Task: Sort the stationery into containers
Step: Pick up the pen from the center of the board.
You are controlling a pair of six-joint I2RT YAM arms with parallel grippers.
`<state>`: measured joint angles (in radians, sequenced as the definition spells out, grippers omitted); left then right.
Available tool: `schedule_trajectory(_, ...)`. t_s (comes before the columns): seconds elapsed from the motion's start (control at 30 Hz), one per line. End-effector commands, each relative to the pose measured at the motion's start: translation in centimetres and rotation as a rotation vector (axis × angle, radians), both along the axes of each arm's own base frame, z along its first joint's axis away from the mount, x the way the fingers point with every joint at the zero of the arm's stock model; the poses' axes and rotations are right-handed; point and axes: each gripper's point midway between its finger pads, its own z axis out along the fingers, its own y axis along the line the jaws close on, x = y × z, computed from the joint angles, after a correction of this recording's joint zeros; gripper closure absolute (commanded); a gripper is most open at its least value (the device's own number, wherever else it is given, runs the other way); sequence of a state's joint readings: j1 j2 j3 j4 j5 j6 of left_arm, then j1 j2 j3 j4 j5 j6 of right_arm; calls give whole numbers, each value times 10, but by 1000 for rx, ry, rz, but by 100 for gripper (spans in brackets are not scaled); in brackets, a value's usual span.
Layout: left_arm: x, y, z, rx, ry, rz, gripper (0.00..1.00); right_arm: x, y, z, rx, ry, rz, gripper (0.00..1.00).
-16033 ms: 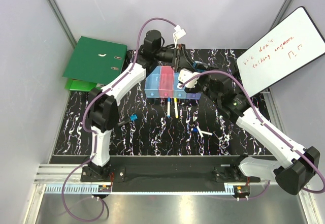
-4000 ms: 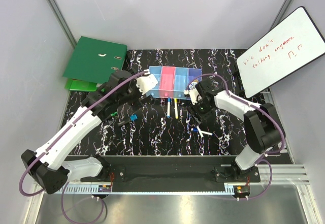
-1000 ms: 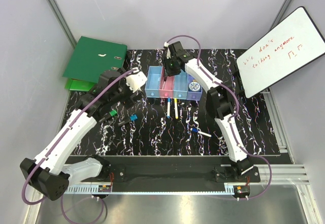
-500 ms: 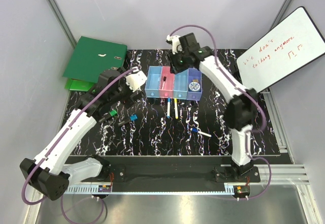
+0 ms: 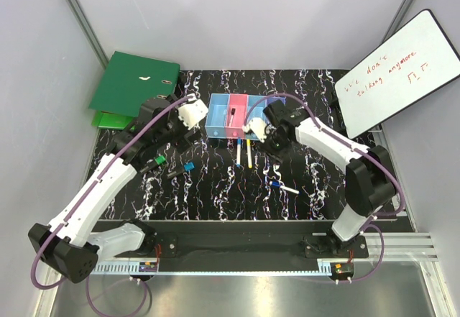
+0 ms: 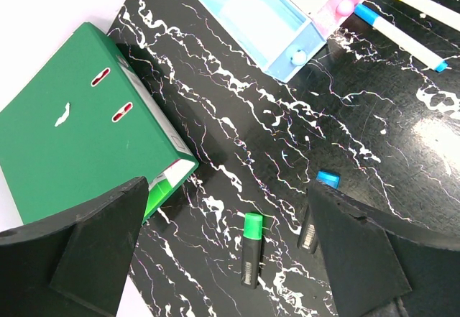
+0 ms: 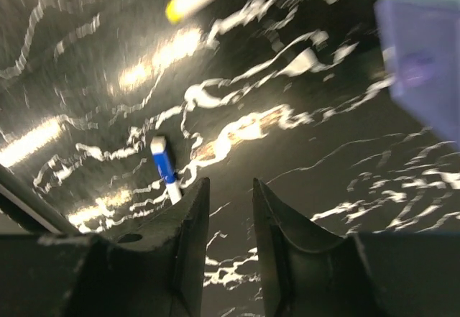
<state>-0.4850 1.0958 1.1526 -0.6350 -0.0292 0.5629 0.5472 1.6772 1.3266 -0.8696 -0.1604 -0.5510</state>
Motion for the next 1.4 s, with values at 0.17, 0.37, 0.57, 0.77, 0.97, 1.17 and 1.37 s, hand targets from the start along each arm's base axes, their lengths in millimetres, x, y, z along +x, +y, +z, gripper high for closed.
schedule_trajectory(0.17,11,-8,32,-49,-68,-11,1,-49,-2,-35,-98,-3,177,58)
schedule_trajectory(0.37,12,-10,33,-56,-62,-11,1,-67,-7,-49,-108,14,187,57)
schedule_trajectory(0.57,13,-11,35,-64,-62,-7,1,-72,-7,-59,-113,17,198,56)
schedule_trajectory(0.77,14,-11,35,-63,-64,-8,1,-68,2,-65,-105,21,203,55)
schedule_trajectory(0.97,16,-12,33,-50,-62,-14,1,-67,8,-75,-114,38,212,57)
schedule_trajectory(1.17,18,-12,33,-43,-71,-20,1,-70,4,-88,-145,61,218,59)
schedule_trajectory(1.37,16,-15,36,-51,-81,-44,1,-67,4,-92,-164,55,221,78)
